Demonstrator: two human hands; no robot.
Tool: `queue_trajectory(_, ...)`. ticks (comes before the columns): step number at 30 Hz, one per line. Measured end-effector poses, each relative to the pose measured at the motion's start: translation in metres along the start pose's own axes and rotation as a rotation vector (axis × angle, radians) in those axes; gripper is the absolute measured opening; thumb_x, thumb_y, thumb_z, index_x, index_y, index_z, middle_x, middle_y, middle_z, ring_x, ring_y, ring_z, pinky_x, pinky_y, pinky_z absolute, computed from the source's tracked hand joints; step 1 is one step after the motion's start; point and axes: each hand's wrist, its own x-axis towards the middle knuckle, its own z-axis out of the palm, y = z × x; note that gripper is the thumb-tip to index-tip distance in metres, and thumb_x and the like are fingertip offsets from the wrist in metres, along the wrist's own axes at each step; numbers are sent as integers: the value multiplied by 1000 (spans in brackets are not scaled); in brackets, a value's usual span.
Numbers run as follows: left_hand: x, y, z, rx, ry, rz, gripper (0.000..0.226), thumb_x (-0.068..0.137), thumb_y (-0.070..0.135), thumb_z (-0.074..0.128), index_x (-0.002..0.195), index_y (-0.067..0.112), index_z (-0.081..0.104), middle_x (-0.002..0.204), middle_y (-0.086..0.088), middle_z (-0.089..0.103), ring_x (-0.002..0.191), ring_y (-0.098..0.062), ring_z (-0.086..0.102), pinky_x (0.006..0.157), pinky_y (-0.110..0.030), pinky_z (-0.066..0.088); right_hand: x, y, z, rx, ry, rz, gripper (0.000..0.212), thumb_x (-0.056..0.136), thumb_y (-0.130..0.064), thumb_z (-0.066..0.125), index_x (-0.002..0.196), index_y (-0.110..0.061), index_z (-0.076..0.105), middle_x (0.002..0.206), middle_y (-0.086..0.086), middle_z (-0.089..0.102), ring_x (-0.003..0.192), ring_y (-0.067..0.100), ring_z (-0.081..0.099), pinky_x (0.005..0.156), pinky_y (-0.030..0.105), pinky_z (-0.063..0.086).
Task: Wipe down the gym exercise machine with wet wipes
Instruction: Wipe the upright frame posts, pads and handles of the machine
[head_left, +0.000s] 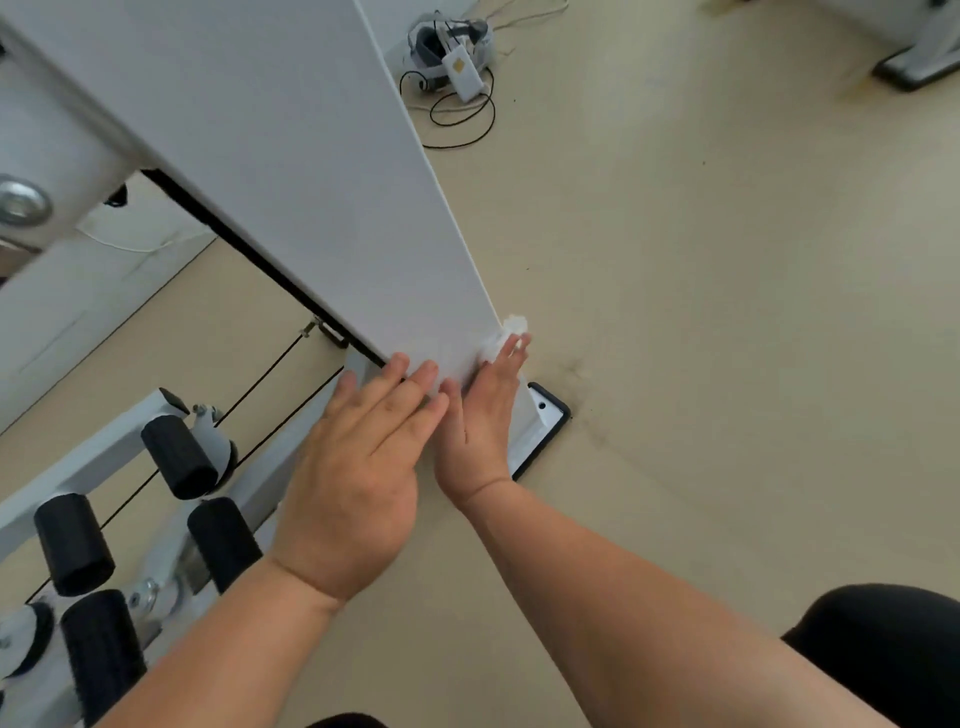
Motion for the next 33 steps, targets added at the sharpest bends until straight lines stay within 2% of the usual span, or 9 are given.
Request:
queue_trajectory(3,-9,13,-7,-165,200,-188,67,78,-7,41,143,4,51,156,-13,42,148,-28,36,120,-55,27,9,-32,-24,-188,-60,-321,95,98,-75,14,158,-10,-19,168,8,-23,156,22,-25,127,44,-11)
queue_trajectory(8,9,35,-10,-596,322,-503,77,89,-9,46,159,12,24,169,1,18,155,-10,15,123,-20,15,25,-110,-58,-559,-146,-798,88,101,-67,17,160,-5,-5,168,19,-11,158,36,-12,128,55,-1)
queue_trajectory(11,15,48,-10,-748,343,-551,85,90,-18,46,162,19,17,169,8,13,155,-7,12,125,-24,15,34,-155,-77,-824,-140,-1090,86,101,-63,25,159,-3,4,166,20,0,156,38,-4,127,59,5)
queue_trajectory(14,17,54,-8,-840,369,-612,80,91,-8,40,161,26,20,167,16,16,153,0,12,126,-32,15,53,-186,-99,-1036,-105,-1321,86,101,-66,31,159,-3,19,164,21,7,155,36,2,126,57,6)
queue_trajectory(19,10,43,2,-819,375,-585,75,89,4,38,160,24,24,167,14,19,153,0,13,124,-21,13,79,-195,-116,-1324,-235,-1701,88,100,-68,39,161,-6,24,167,16,10,157,33,8,128,53,5)
queue_trajectory(23,0,18,29,-771,248,-706,72,92,13,43,160,26,24,165,13,23,151,0,19,121,-19,17,82,-193,-107,-1524,-293,-1862,89,102,-68,33,162,-4,20,169,14,13,157,28,7,127,50,3)
queue_trajectory(27,-15,2,66,-820,-65,-695,94,93,7,48,153,59,-3,165,28,7,151,1,16,125,-31,21,83,-191,-96,-1638,-258,-1922,87,101,-62,36,160,1,24,166,18,27,156,29,13,126,52,3)
queue_trajectory(29,-16,7,75,-873,-56,-681,104,93,5,49,141,72,-15,165,28,3,152,1,15,125,-35,22,79,-183,-95,-1703,-285,-1903,86,100,-58,38,159,2,24,166,20,27,157,31,17,126,53,2)
queue_trajectory(33,-14,22,89,-833,56,-663,109,90,3,50,143,65,-22,167,25,-4,154,-2,10,120,-36,32,69,-156,-92,-1879,-354,-1950,84,96,-48,39,158,6,22,166,24,24,157,34,17,127,54,-2)
